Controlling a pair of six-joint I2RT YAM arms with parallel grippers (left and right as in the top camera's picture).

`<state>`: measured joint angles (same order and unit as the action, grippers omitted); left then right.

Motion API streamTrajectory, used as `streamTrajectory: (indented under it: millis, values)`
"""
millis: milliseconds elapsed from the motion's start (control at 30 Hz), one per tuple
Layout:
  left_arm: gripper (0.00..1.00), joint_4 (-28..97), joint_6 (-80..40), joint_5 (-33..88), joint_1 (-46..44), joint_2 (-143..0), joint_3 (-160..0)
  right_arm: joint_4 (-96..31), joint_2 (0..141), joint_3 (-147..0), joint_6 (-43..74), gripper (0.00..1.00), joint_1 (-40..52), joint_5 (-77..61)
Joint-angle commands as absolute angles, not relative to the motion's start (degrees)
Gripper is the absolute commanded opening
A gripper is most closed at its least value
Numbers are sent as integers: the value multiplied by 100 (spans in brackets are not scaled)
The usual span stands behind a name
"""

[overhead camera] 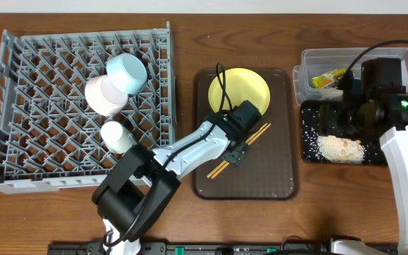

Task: Sort waste into correct bins and load items into the dishwasher rack
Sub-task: 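Lift the chopstick with the left gripper and carry it to the rack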

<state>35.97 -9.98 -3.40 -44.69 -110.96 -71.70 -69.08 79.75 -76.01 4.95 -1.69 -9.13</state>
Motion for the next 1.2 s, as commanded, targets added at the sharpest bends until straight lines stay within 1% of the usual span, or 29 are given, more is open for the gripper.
streamTrajectory:
  millis: [0,267,300,400,533,767,833,933,967,1000,1100,1167]
  values:
    - [79,3623,-902,-436,-4456,-11281,-7166,-6925,7961,-7603,419,61,-244,-880]
    - [78,3739,-904,-381,-4484,-11384,-7142,-6949,7961,-7603,414,61,-246,-878]
    - [74,3734,-904,-342,-4499,-11384,-7142,-6949,7961,-7603,414,61,-244,-878]
    - [59,3723,-906,-198,-4563,-11384,-7142,-6952,7961,-7603,414,61,-244,-880]
    - [46,3750,-906,-40,-4683,-11386,-7142,-6982,7961,-7603,414,61,-244,-878]
    - [32,3913,-906,-40,-4941,-11384,-7142,-6995,7961,-7603,307,61,-246,-878]
    - [25,3962,-904,-40,-4998,-11384,-7142,-6995,7961,-7603,287,61,-246,-878]
    - [19,4003,-902,-45,-5052,-11382,-7142,-7002,7961,-7603,290,60,-244,-880]
    - [13,4003,-904,-45,-5054,-11380,-7142,-7008,7961,-7603,290,59,-246,-880]
    - [10,4003,-904,-45,-5054,-11380,-7142,-7013,7961,-7603,290,59,-246,-880]
    - [6,4023,-902,-47,-5054,-11351,-7148,-7017,7961,-7603,290,59,-246,-880]
    - [6,4091,-899,-69,-5054,-11284,-7172,-7030,7961,-7603,290,59,-246,-878]
